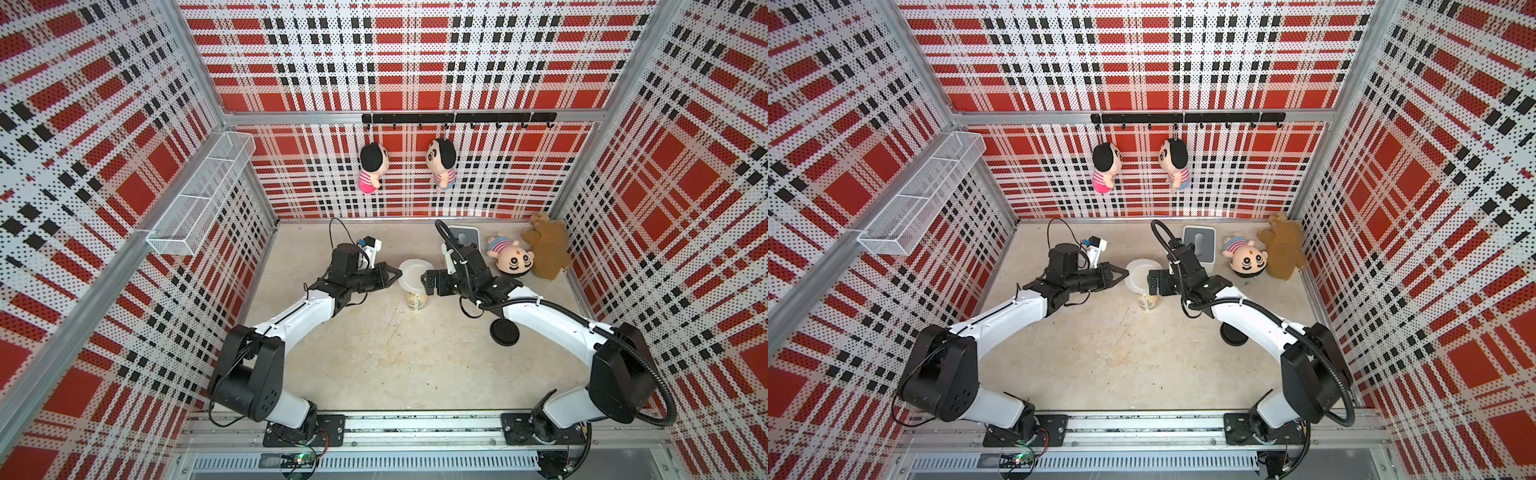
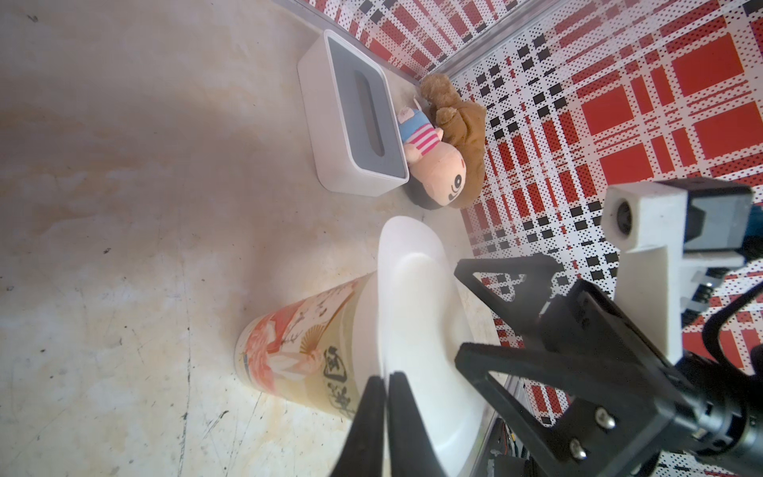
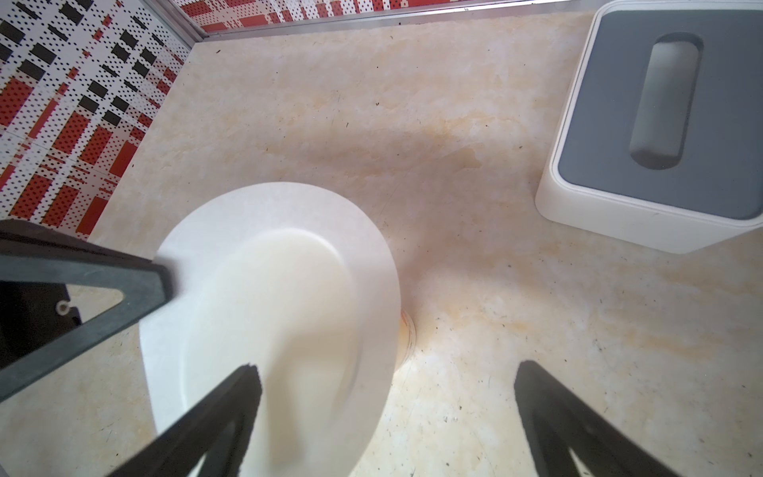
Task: Put the leak-proof paper on the milk tea cups
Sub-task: Place the leak-proof paper at the cup.
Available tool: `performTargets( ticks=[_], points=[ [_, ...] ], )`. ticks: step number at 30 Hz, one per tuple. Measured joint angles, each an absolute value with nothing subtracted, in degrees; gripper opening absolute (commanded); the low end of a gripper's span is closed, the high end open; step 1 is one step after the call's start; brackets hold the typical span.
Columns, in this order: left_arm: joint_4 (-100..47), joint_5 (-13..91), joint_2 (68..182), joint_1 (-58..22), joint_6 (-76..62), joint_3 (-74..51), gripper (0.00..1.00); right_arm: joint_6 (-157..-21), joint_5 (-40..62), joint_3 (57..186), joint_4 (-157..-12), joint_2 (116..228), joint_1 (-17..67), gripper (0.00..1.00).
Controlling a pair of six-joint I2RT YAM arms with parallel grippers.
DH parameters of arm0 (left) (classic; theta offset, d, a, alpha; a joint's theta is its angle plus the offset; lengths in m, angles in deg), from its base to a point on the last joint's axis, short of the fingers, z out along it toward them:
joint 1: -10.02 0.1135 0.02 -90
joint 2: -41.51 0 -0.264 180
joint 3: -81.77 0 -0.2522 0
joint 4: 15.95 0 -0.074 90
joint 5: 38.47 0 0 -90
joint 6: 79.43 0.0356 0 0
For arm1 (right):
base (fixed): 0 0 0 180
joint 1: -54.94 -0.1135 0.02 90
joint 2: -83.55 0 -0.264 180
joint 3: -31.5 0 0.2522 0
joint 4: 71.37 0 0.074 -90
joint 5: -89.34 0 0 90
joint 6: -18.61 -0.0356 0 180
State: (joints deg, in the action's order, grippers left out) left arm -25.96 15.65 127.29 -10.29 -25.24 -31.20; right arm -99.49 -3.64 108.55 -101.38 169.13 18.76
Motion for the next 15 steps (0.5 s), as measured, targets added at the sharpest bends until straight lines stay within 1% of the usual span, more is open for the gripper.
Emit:
performTargets(
  ticks=[3, 6, 9, 15],
  points=[
    [-26.1, 15.5, 127.3, -10.3, -25.1, -31.2, 0.19, -99.5, -3.8, 108.5, -101.4, 168.9, 18.8, 1.0],
    [-26.4, 15.5, 127.3, -10.3, -25.1, -31.2, 0.19, -99.5, -3.8, 108.5, -101.4, 168.9, 18.8, 1.0],
    [-26.4, 15.5, 127.3, -10.3, -25.0, -31.2, 0.17, -99.5, -3.8, 108.5, -101.4, 168.9, 18.8, 1.0],
    [-26.5, 15.5, 127.3, -10.3, -24.9, -31.5, 0.25, -99.5, -3.8, 108.5, -101.4, 168.9, 18.8, 1.0]
  ],
)
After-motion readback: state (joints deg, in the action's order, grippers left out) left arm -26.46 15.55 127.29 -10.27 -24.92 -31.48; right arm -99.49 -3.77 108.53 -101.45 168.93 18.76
